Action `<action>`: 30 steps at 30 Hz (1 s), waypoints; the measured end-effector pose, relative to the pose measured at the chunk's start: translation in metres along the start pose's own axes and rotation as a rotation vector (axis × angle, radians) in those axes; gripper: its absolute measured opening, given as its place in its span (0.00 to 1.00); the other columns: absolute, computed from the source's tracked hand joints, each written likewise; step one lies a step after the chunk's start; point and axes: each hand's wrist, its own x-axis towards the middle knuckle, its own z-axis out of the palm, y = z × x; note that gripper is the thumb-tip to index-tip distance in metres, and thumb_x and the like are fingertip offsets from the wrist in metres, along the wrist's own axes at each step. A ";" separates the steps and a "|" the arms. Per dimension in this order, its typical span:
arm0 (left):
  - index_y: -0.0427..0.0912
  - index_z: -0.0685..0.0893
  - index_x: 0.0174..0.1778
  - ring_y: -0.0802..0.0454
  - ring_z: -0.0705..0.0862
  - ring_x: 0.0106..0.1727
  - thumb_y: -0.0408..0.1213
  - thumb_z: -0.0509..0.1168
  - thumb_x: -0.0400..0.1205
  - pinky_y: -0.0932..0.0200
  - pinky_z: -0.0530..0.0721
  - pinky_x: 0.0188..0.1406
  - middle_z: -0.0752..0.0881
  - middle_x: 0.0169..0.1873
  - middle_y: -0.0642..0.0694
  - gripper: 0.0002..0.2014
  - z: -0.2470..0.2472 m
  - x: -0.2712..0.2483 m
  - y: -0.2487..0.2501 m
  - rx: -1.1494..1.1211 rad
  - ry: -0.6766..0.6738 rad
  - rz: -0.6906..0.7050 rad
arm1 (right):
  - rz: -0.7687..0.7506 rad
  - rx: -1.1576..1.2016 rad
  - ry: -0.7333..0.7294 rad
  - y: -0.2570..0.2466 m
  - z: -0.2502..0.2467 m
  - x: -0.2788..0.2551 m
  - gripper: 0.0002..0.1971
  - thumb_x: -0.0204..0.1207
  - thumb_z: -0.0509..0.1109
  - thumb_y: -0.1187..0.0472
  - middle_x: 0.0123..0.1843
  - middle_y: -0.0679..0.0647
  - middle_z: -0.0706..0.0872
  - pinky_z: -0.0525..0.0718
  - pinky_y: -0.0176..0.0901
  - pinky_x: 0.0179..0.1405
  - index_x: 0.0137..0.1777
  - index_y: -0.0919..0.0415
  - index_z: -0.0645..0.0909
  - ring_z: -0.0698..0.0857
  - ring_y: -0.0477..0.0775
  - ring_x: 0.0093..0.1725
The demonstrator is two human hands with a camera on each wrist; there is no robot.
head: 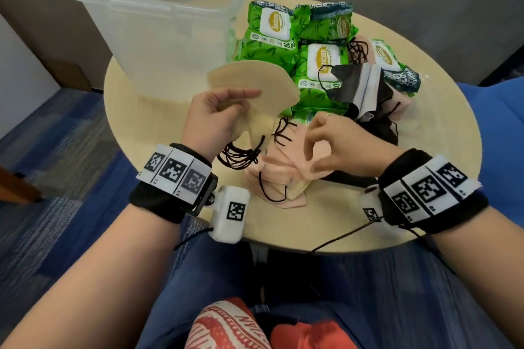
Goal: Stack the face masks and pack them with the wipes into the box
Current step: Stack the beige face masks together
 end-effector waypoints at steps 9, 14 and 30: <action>0.45 0.86 0.51 0.65 0.77 0.21 0.20 0.61 0.79 0.71 0.78 0.22 0.85 0.23 0.61 0.16 -0.002 -0.006 0.003 0.011 -0.028 -0.013 | -0.048 -0.365 -0.072 0.009 0.038 -0.005 0.18 0.69 0.71 0.54 0.70 0.54 0.65 0.62 0.51 0.64 0.59 0.43 0.79 0.62 0.56 0.69; 0.45 0.85 0.51 0.66 0.75 0.20 0.20 0.61 0.79 0.72 0.76 0.21 0.84 0.21 0.60 0.16 -0.005 -0.008 0.007 0.019 -0.023 0.017 | -0.101 -0.407 -0.009 0.008 0.038 0.004 0.16 0.70 0.70 0.56 0.68 0.56 0.69 0.64 0.51 0.59 0.58 0.47 0.81 0.68 0.59 0.68; 0.45 0.86 0.50 0.65 0.76 0.20 0.20 0.61 0.80 0.73 0.75 0.18 0.84 0.28 0.54 0.15 -0.028 -0.003 0.014 0.014 0.110 0.014 | 0.146 0.332 0.454 0.013 -0.014 0.025 0.04 0.81 0.63 0.65 0.46 0.53 0.80 0.74 0.44 0.49 0.51 0.63 0.78 0.77 0.52 0.48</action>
